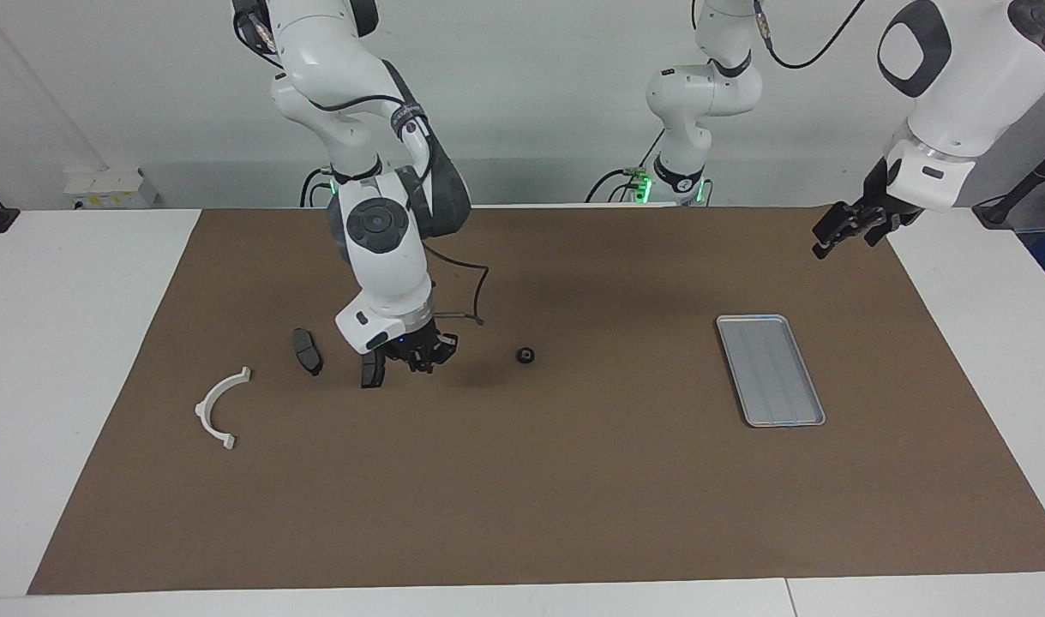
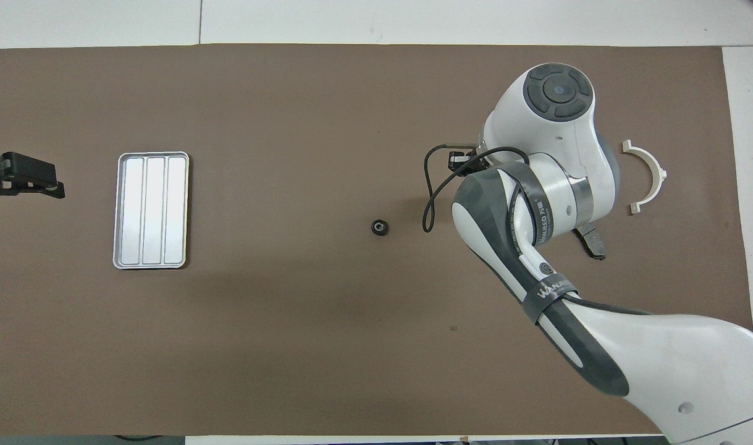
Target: Pick bearing gear from pile to tray
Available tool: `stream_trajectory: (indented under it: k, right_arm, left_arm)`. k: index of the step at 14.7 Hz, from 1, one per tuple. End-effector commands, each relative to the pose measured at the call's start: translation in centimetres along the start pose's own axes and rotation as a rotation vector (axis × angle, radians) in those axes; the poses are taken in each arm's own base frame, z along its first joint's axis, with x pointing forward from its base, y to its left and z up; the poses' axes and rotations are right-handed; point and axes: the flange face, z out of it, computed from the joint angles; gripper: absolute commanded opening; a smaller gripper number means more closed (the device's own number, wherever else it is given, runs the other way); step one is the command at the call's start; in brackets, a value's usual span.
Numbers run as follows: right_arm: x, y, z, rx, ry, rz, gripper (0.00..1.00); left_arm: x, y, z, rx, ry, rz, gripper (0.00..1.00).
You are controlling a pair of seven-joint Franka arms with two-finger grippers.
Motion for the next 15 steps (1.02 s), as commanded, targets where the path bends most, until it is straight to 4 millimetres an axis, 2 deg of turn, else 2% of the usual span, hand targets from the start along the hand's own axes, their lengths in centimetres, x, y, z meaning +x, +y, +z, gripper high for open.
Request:
stream_trajectory:
  k: [1, 8, 12, 15]
  right_arm:
    - [-0.4, 0.7, -0.4, 0.012, 0.010, -0.019, 0.00]
    - [-0.3, 1.1, -0.4, 0.012, 0.009, -0.025, 0.00]
    - [-0.9, 1.0, 0.1, 0.010, 0.006, -0.022, 0.00]
    - [-2.4, -1.3, 0.9, 0.033, 0.036, 0.008, 0.00]
  left_arm:
    - [-0.8, -0.2, -0.4, 0.005, -0.004, 0.005, 1.00]
    - [-0.8, -0.2, -0.4, 0.005, -0.004, 0.005, 1.00]
    - [-0.8, -0.2, -0.4, 0.005, -0.004, 0.005, 1.00]
    - [-0.8, -0.2, -0.4, 0.005, -0.004, 0.005, 1.00]
